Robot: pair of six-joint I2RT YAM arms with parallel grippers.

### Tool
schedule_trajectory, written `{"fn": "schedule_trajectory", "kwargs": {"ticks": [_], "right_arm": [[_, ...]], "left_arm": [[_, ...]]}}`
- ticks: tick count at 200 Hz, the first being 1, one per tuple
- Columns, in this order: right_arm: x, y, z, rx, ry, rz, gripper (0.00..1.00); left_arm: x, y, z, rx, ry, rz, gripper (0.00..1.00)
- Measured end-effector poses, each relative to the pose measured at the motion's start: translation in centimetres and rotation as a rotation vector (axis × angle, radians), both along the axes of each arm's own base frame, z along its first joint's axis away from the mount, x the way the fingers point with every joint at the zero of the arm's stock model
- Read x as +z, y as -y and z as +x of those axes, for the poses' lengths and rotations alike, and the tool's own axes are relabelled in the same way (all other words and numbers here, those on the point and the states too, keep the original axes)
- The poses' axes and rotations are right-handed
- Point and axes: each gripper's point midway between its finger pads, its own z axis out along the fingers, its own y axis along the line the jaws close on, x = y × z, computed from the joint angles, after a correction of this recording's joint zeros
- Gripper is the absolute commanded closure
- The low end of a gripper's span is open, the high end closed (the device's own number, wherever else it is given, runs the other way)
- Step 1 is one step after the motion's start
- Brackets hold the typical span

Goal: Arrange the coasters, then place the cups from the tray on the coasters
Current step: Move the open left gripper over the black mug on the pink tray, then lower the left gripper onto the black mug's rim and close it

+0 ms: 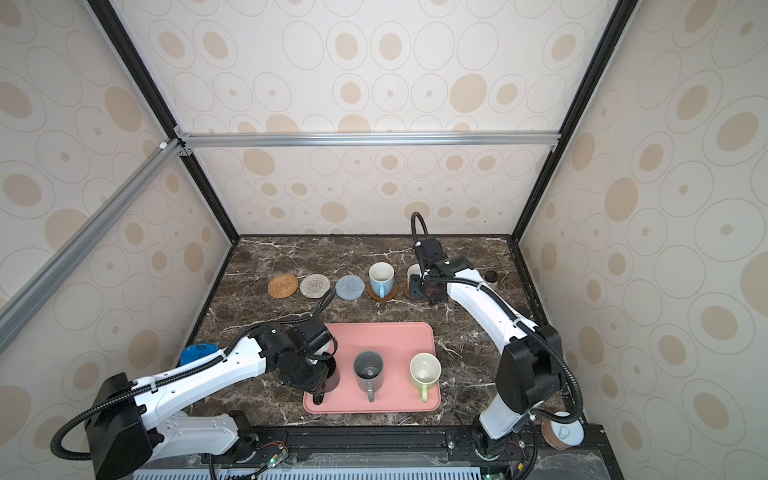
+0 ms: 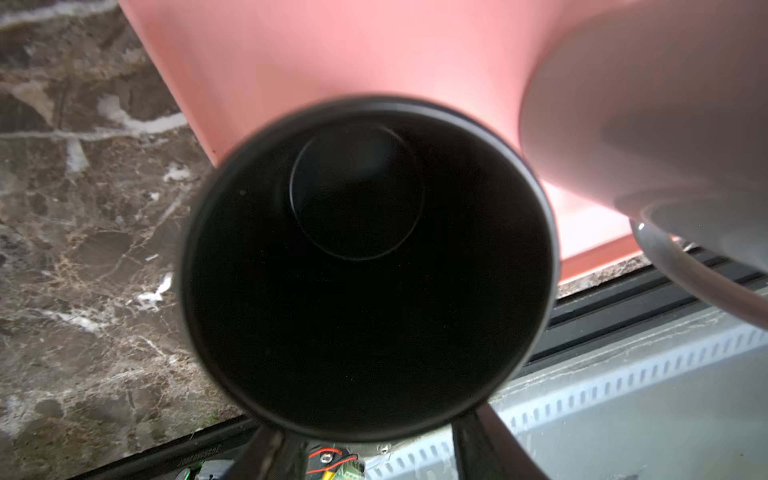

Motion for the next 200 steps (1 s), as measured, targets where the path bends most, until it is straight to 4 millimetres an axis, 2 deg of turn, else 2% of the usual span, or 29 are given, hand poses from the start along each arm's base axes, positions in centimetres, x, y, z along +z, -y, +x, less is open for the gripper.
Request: {"fn": "schedule_trajectory", "kwargs": {"ticks": [133, 200], "right_arm": [[-0.2, 0.3, -0.3, -0.025, -0.008, 0.004, 0.59], [-0.2, 0.5, -0.2, -0.036, -0.008, -0.001, 0.59]], "left_arm": [[-2.3, 0.5, 2.5, 0.014, 0.071, 0.062, 0.61], [-2.5, 0.8, 4.1, 0.023, 0.133, 0.058, 0.64]]}}
